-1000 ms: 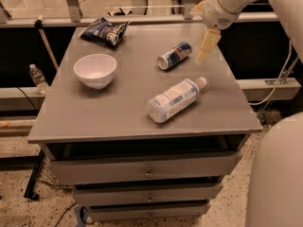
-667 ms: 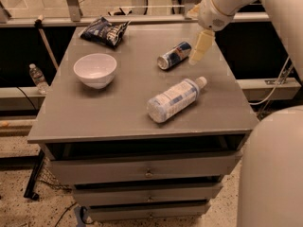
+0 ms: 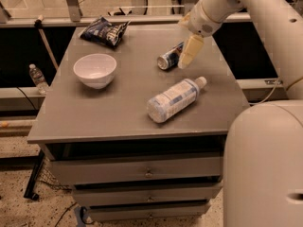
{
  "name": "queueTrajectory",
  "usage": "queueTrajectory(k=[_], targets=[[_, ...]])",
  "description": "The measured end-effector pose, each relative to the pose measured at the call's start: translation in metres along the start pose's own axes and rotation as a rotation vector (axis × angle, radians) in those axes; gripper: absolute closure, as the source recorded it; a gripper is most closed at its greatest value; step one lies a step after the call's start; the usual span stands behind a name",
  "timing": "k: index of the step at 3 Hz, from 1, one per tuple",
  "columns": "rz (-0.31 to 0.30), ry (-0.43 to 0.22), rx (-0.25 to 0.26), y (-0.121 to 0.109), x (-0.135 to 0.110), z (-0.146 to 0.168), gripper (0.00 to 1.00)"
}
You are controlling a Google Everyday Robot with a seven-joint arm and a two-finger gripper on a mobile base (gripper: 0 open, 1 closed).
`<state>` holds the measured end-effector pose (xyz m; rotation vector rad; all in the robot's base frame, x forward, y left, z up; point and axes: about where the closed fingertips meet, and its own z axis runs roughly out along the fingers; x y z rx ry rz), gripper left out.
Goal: Place redbull can into white bowl
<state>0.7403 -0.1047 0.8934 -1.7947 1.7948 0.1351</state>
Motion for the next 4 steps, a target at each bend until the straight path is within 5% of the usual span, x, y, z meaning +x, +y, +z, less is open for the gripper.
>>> queueTrajectory(k=[4], targets=[[0.060, -0.041, -0.070, -0.003, 0.006, 0.041, 0.00]])
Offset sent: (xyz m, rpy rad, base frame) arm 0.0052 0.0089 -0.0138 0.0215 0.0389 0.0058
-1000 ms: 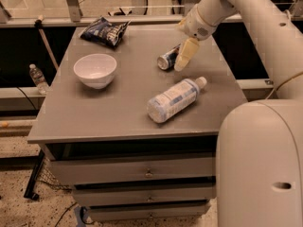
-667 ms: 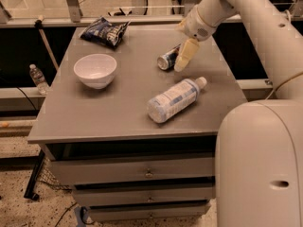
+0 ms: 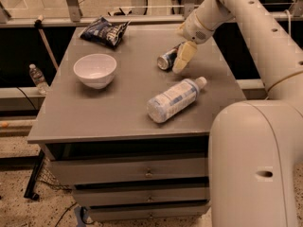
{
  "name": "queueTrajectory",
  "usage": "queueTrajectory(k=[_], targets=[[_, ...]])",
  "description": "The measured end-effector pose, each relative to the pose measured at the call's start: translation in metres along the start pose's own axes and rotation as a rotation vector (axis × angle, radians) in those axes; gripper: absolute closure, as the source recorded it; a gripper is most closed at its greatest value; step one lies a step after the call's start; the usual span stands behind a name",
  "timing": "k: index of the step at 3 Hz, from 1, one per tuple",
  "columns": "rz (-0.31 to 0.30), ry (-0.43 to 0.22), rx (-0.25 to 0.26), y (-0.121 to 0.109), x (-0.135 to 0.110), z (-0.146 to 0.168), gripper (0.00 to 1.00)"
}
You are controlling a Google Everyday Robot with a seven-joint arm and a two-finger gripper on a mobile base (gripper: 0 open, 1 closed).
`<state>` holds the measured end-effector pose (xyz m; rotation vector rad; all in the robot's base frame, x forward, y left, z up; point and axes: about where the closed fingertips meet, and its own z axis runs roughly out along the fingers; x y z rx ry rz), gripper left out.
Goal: Place redbull can into white bowl
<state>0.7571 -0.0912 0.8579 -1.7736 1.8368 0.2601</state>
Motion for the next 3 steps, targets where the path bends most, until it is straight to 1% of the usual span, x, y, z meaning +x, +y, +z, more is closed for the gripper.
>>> queueTrajectory(k=[1, 2, 3], targets=[[0.018, -0.007, -0.016, -0.0009, 0.0044, 0.0078, 0.00], [0.017, -0.008, -0.018, -0.0014, 0.0036, 0.0117, 0.16], [0.017, -0.010, -0.021, -0.0016, 0.0030, 0.0161, 0.39]])
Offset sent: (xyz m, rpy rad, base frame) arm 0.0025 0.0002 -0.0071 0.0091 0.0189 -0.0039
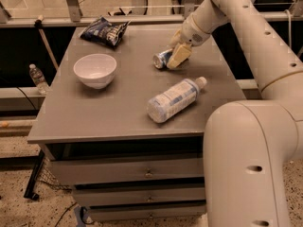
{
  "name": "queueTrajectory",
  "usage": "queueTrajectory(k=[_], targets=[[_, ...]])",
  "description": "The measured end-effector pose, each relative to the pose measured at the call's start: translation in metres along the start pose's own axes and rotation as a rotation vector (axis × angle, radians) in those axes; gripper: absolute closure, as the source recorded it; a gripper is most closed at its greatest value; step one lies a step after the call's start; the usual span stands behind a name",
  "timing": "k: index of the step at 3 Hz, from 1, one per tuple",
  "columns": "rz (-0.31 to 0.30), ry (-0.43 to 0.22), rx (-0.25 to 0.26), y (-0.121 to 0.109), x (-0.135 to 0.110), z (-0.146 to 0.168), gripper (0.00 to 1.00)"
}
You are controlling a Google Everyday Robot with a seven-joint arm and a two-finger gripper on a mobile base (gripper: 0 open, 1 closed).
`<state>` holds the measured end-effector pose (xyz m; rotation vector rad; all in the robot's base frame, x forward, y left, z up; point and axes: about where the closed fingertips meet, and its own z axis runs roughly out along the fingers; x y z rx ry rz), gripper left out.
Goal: Place redbull can into white bowl
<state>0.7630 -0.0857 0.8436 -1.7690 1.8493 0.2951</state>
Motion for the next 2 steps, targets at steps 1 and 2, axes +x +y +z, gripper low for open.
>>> queueTrajectory(k=[1, 2], targets=[[0.000, -0.001, -0.003, -0.0002, -0.0005, 0.0041, 0.63], [0.000, -0.002, -0.007, -0.0004, -0.0010, 0.0087, 0.94]])
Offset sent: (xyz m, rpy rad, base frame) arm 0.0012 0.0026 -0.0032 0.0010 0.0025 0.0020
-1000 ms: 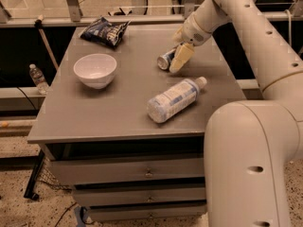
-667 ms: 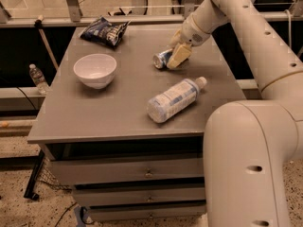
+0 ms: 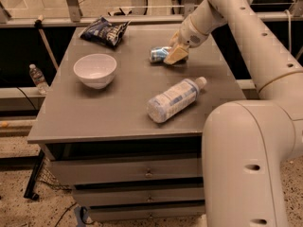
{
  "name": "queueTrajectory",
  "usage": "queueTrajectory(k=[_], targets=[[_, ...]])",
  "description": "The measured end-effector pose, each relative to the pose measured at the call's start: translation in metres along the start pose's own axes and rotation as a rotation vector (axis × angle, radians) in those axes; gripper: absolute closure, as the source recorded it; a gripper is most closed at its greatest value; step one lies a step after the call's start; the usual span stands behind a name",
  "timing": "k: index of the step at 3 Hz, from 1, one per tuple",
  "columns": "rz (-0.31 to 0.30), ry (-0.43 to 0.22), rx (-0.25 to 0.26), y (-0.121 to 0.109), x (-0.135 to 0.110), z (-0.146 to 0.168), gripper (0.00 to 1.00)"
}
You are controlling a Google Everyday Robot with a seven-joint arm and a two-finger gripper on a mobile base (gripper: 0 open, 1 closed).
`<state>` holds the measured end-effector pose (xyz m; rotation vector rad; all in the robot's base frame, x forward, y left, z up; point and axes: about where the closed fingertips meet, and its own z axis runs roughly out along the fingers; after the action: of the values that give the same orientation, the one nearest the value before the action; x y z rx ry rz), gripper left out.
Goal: Place redbull can into white bowl
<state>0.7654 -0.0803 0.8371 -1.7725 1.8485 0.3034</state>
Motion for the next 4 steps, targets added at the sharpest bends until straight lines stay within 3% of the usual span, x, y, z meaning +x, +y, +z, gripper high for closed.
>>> queueTrajectory(k=[1, 2, 3, 4], targets=[[0.000, 0.000, 0.000, 0.000, 0.000, 0.000, 1.00], [-0.006, -0.001, 0.001, -0.001, -0.003, 0.001, 1.00], [-0.068, 0.001, 0.015, -0.005, -0.024, -0.005, 1.00], [-0.177, 0.012, 0.027, -0.005, -0.060, -0.013, 1.00]])
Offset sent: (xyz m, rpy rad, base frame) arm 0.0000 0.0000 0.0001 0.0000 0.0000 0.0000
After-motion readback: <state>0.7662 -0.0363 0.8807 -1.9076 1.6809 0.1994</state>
